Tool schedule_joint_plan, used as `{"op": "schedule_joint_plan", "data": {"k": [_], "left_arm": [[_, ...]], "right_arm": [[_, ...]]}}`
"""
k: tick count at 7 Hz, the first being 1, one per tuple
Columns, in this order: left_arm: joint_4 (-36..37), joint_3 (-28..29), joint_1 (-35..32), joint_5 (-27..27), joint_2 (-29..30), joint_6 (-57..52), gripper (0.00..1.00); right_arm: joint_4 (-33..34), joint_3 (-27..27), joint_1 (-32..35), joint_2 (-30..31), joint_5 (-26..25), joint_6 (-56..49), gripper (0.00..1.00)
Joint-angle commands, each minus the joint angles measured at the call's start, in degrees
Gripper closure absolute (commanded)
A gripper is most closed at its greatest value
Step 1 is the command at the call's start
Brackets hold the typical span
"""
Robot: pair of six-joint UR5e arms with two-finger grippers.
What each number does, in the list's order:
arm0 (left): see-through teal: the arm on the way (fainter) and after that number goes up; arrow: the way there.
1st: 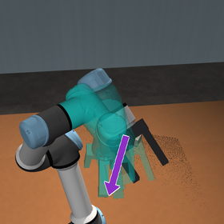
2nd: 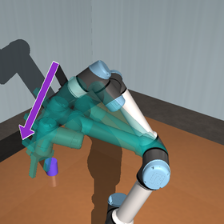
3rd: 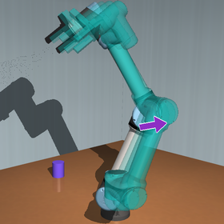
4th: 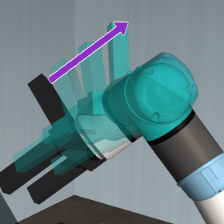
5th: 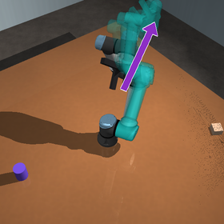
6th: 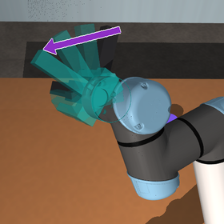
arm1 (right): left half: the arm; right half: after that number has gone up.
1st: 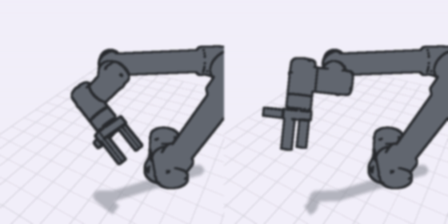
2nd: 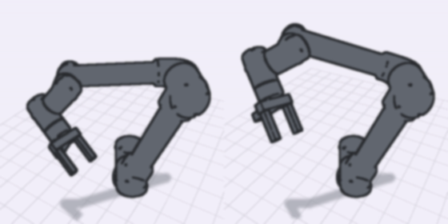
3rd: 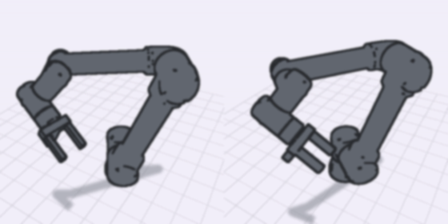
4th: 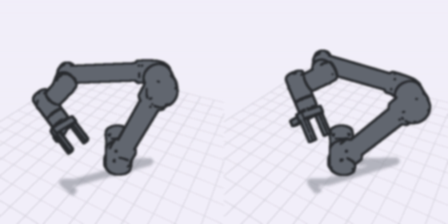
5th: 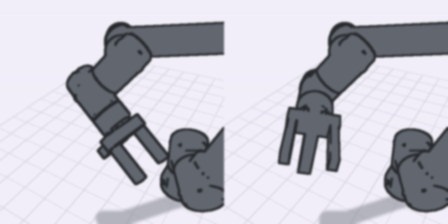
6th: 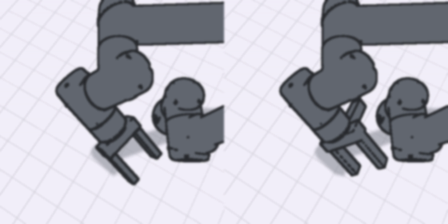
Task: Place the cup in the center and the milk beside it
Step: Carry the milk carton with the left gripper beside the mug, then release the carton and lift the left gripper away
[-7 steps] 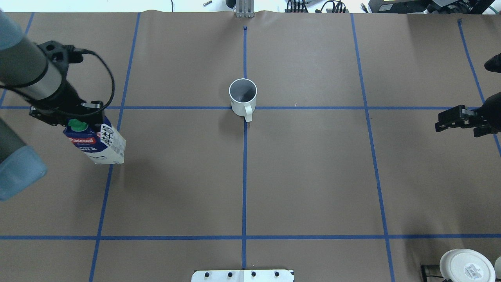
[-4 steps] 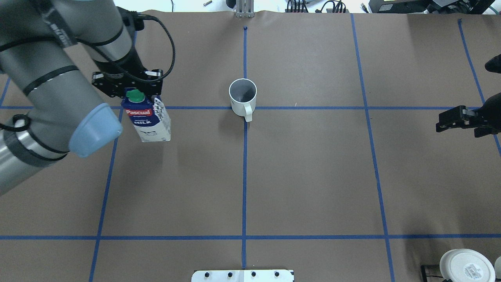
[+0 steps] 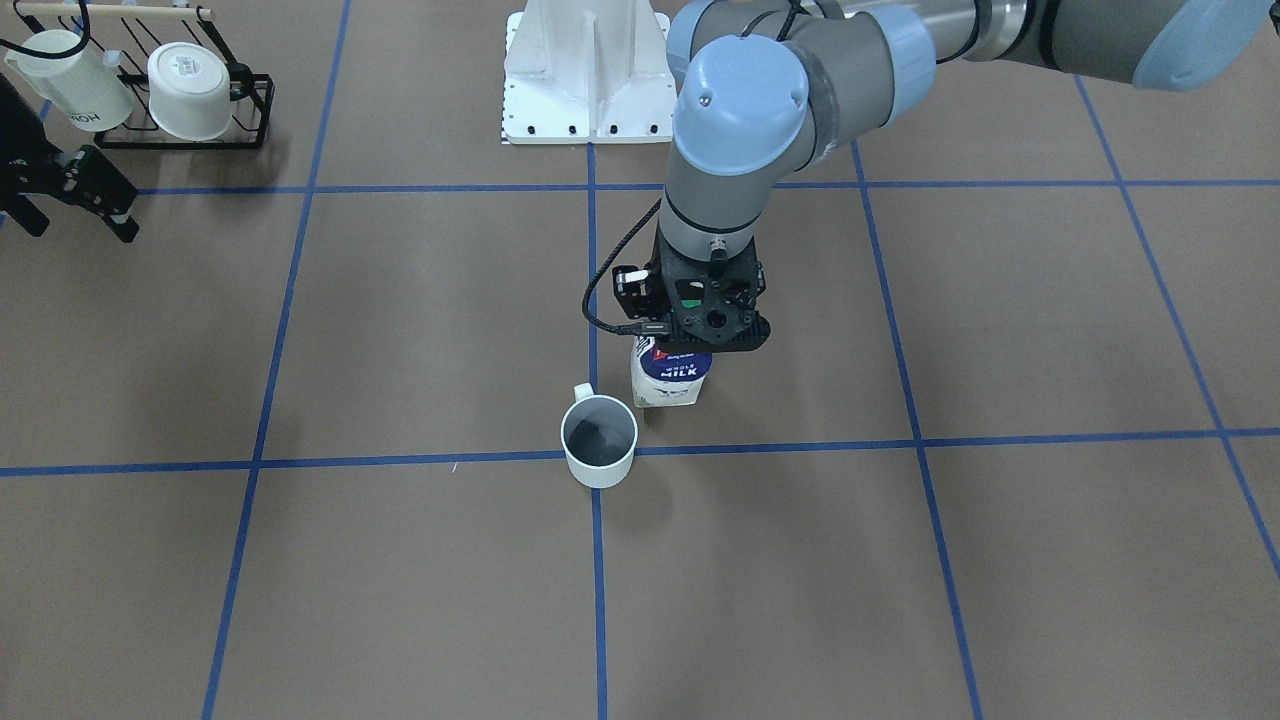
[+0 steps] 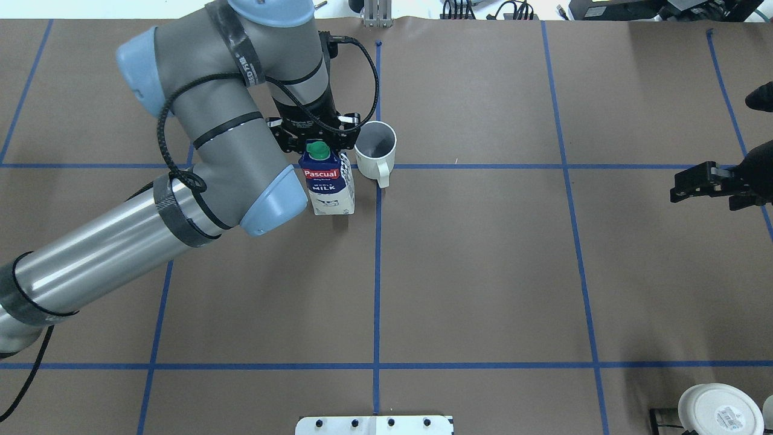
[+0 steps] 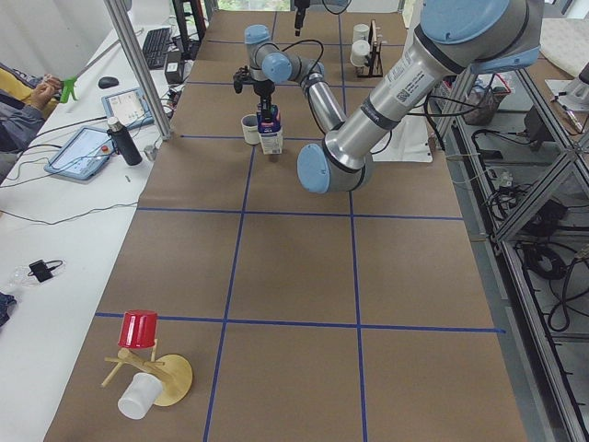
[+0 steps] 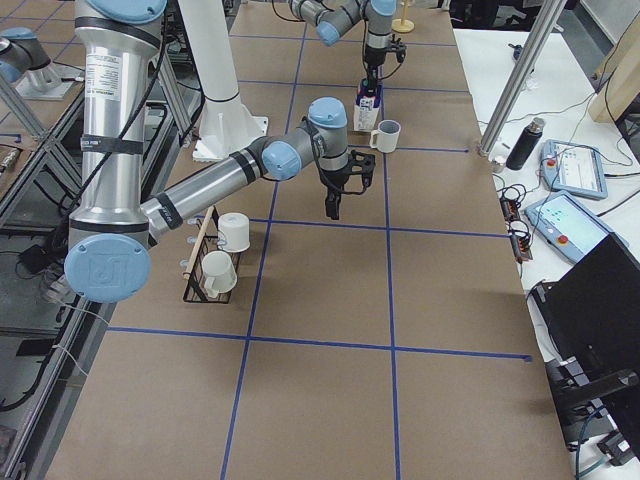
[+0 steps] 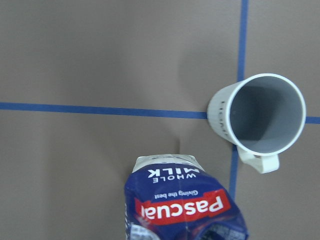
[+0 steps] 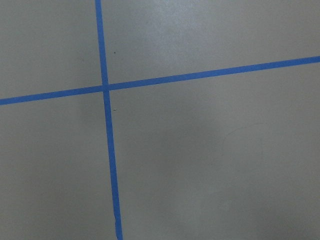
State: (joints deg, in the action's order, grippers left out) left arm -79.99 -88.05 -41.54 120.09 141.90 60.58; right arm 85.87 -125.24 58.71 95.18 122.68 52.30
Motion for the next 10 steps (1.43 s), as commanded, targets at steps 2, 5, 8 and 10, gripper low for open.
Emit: {"op": "schedule_joint_plan", "data": {"k": [2, 5, 8, 10], "left_arm": [[-3.2, 2.4, 2.0, -1.4, 0.3, 0.2, 0.39], [-1.2, -6.5, -2.0, -1.0, -1.9, -0.2, 0.01], [3.9, -26.1, -7.1, -1.3, -16.9, -3.9, 0.01], [3.8, -33.6, -13.0, -1.4, -32.0, -22.3, 0.01]], "right_arm": [[0.0, 0.1, 0.0, -0.3, -0.1, 0.0, 0.0], [0.0, 0.5, 0.0, -0.3, -0.3, 0.0, 0.0], [0.0, 1.1, 1.6, 1.1, 0.1, -3.7, 0.0], [-0.2, 2.4, 7.3, 3.9, 3.3, -9.7, 0.0]]}}
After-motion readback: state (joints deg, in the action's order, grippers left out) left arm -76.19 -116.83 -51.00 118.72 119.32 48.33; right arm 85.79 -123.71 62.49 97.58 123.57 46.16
